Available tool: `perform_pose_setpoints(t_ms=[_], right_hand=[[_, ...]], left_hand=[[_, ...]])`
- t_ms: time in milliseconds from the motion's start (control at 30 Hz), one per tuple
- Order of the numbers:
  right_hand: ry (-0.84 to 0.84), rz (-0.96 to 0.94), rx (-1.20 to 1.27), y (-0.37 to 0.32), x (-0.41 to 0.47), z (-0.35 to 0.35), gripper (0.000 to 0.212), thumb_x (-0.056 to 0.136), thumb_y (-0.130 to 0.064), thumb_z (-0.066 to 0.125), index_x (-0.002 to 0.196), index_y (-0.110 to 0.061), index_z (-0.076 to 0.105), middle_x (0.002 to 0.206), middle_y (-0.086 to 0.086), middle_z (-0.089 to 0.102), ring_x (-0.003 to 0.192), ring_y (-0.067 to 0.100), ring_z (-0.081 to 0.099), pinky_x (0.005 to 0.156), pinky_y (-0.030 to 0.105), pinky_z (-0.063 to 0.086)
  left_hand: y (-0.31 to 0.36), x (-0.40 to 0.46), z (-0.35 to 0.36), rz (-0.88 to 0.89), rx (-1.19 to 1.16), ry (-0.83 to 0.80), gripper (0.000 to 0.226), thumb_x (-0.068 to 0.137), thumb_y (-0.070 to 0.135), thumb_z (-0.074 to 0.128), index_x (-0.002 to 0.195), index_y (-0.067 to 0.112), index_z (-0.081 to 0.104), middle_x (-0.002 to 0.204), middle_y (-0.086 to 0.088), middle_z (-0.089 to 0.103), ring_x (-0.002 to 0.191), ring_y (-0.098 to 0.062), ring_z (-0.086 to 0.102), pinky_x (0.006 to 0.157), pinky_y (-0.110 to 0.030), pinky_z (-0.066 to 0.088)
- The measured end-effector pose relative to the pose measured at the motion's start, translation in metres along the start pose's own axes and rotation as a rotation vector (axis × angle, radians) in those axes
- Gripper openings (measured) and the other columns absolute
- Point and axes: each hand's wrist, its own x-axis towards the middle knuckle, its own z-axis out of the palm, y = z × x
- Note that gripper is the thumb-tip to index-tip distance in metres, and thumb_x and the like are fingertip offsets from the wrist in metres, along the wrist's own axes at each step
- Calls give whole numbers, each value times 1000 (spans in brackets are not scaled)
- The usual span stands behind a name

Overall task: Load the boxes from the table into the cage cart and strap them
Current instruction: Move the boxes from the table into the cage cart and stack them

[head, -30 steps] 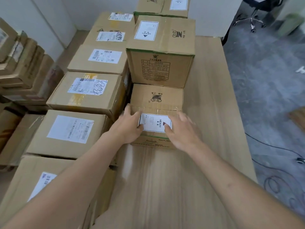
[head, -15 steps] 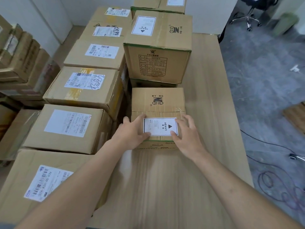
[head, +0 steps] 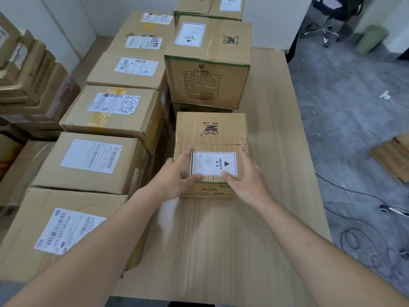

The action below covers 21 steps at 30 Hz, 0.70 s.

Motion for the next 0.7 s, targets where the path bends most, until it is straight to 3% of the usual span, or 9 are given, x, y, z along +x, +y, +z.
perform_pose_setpoints(t_ms=[100, 267, 333, 500, 633, 700], right_hand=[[39, -35, -4, -6, -8, -10, 94, 88, -52, 74, 163, -38, 19, 158, -8, 38, 143, 13, 39, 108, 32, 37], [50, -114, -13, -13, -23, -38, 95, 87, -54, 75, 163, -39, 20, 154, -7, 40, 139, 13, 42, 99, 27, 36], [38, -158, -13, -13, -31, -52, 95, 87, -54, 75, 163, -39, 20, 155, -8, 39, 140, 12, 41, 97, 25, 35], [12, -301, -7, -11, -56, -93, 93, 88, -53, 75, 162, -40, 21, 159, -10, 36, 142, 10, 38, 100, 23, 33], [-14, -410, -9, -13, -79, -128, 91, 87, -53, 74, 161, -43, 21, 145, -7, 43, 114, 5, 46, 91, 25, 37], [-35, -470, -14, -18, -89, -143, 92, 88, -54, 73, 162, -43, 20, 143, -7, 44, 107, 1, 42, 88, 25, 38]], left_hand=[[9, -11, -4, 19, 1, 38, 94, 93, 61, 66, 161, 53, 1, 140, -4, 42, 115, -19, 49, 94, -33, 49], [31, -38, -3, 29, 6, 122, 94, 91, 63, 66, 161, 53, 4, 129, 0, 45, 108, -15, 51, 70, -18, 40], [43, -54, 2, 22, 9, 173, 94, 90, 65, 66, 160, 54, 4, 123, 0, 47, 101, -12, 53, 66, -18, 40], [75, -102, 21, 24, -3, 332, 96, 88, 66, 68, 161, 53, 8, 124, 0, 48, 103, -13, 54, 81, -28, 44], [105, -143, 35, 5, -4, 466, 97, 86, 68, 69, 162, 49, 11, 118, 1, 48, 104, -17, 51, 85, -30, 40], [114, -163, 40, -5, -6, 529, 100, 83, 76, 64, 161, 50, 8, 128, -2, 51, 114, -17, 50, 93, -33, 43]])
